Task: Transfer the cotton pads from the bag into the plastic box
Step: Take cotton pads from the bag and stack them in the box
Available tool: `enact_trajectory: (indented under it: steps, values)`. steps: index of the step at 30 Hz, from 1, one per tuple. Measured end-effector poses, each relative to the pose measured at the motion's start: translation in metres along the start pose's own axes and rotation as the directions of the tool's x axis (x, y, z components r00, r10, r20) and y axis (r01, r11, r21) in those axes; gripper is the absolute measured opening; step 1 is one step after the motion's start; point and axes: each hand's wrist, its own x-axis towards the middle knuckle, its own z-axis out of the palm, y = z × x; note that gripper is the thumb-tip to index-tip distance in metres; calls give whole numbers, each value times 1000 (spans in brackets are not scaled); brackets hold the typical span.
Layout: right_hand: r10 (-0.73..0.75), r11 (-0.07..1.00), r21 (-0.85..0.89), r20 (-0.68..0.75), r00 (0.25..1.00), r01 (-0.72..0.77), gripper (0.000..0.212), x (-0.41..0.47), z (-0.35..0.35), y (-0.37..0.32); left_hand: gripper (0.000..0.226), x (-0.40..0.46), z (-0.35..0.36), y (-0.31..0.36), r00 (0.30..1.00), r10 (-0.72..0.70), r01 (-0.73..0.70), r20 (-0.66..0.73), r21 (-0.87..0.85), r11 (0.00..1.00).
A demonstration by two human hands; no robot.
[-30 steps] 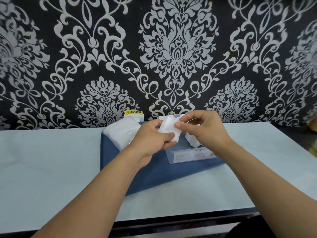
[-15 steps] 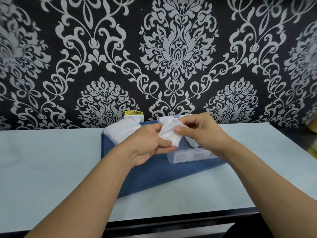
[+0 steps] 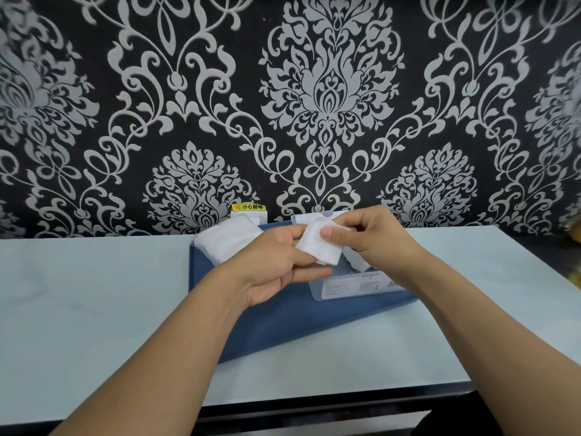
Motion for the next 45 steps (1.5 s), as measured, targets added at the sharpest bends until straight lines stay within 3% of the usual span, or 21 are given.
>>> enact_trajectory:
  steps: [5,8,12,14,18,20,24,26,28,30,32,34,36,38,41,45]
  values:
    - [-24,1000,1,-71,997,24,13,0,7,1,41,-3,1,3,999,12,-10,46,-29,1000]
    - [-40,999,21,-117,992,43,9,-1,14,1,31,0,7,0,998,38,-39,-55,-9,999]
    - [30,989,150,-283,959,13,41,1,23,-7,31,8,14,-3,979,96,-96,-178,13,995]
    - [126,957,285,-250,960,-52,49,2,30,-12,31,7,22,-4,985,110,-106,-136,33,994]
    - [88,989,137,-214,973,-59,46,3,43,-12,32,7,31,-10,989,147,-141,-23,168,976]
    - [51,991,133,-161,986,-30,36,3,30,-15,33,10,25,-9,986,153,-139,-68,178,974]
    - [10,1000,20,105,994,-12,18,2,-4,-9,30,13,13,-8,981,168,-137,-97,264,955]
    - [26,998,-66,106,994,-19,14,1,-11,-4,27,14,11,-8,965,207,-140,-158,357,923]
    - [51,992,-119,81,995,-41,14,2,-14,-4,31,18,9,-9,925,296,-167,-240,443,881]
    - [79,989,-124,-32,996,-83,16,7,-19,-5,37,19,8,-8,872,406,-218,-274,524,823]
    - [110,981,-125,-260,959,-146,23,15,-30,-1,39,18,10,-10,805,536,-244,-255,681,690]
    - [134,959,-176,-408,903,-222,27,22,-38,6,34,17,11,-13,784,601,-214,-153,843,494]
    - [157,913,-286,-411,898,-291,27,27,-32,13,25,17,12,-17,819,572,-159,-47,939,304]
    - [166,866,-388,-374,913,-317,31,33,-18,19,28,19,11,-21,870,492,-106,-3,975,193]
    - [116,775,-549,-362,925,-312,33,44,-2,31,36,22,9,-25,933,360,-47,-3,990,130]
    - [88,608,-705,-396,914,-364,28,45,0,37,41,22,8,-26,949,314,-77,26,986,148]
